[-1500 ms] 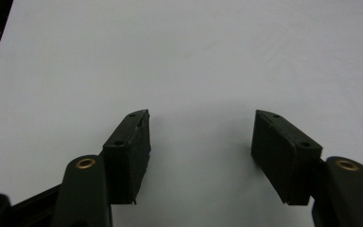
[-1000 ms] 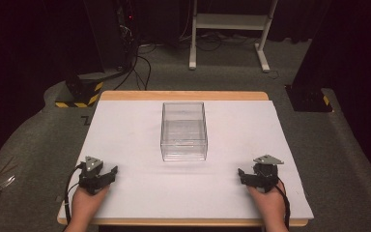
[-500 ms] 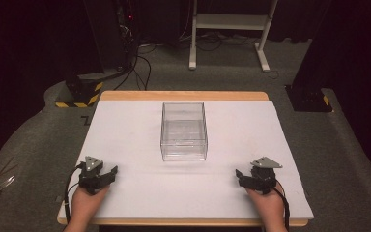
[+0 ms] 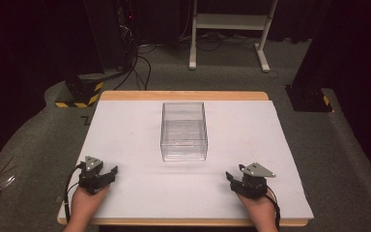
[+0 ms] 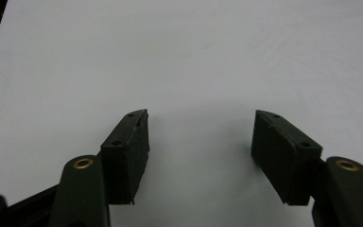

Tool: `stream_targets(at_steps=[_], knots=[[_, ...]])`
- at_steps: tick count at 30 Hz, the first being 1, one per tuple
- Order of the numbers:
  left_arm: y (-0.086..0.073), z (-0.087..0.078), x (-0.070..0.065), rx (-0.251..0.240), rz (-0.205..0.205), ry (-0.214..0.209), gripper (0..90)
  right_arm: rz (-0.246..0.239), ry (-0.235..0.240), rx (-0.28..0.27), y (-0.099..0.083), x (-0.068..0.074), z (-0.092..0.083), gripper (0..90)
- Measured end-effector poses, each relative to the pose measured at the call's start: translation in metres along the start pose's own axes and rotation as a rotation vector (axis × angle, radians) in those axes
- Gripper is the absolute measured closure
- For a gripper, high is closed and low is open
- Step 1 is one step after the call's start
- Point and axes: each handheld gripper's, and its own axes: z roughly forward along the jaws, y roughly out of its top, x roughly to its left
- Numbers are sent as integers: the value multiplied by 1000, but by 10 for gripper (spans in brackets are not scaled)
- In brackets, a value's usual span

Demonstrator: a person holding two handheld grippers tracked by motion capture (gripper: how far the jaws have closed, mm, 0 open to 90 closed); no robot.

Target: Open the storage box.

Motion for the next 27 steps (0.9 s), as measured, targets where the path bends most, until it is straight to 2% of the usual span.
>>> stream_targets(at_steps=[2, 3, 4, 6, 9, 10, 11, 17, 21, 27], knots=[[0, 0, 0, -1, 0, 0, 375, -6, 22, -8, 3, 8, 1, 419], [0, 0, 0, -2, 1, 1, 375, -29, 39, -12, 6, 16, 2, 451], [0, 0, 0, -2, 1, 1, 375, -29, 39, -12, 6, 16, 2, 451], [0, 0, 0, -2, 1, 2, 375, -56, 56, -27, 12, 28, 3, 486], [0, 0, 0, 0, 1, 0, 375, -71, 80, -38, 19, 39, 5, 496], [0, 0, 0, 0, 1, 0, 375, -71, 80, -38, 19, 39, 5, 496], [0, 0, 0, -2, 1, 1, 375, -86, 95, -35, 24, 46, 9, 494], [0, 0, 0, -2, 1, 2, 375, -87, 117, -60, 39, 60, 22, 492], [0, 0, 0, -1, 2, 2, 375, -95, 139, -93, 54, 71, 34, 556], [0, 0, 0, -2, 1, 2, 375, -94, 148, -106, 67, 76, 51, 599]])
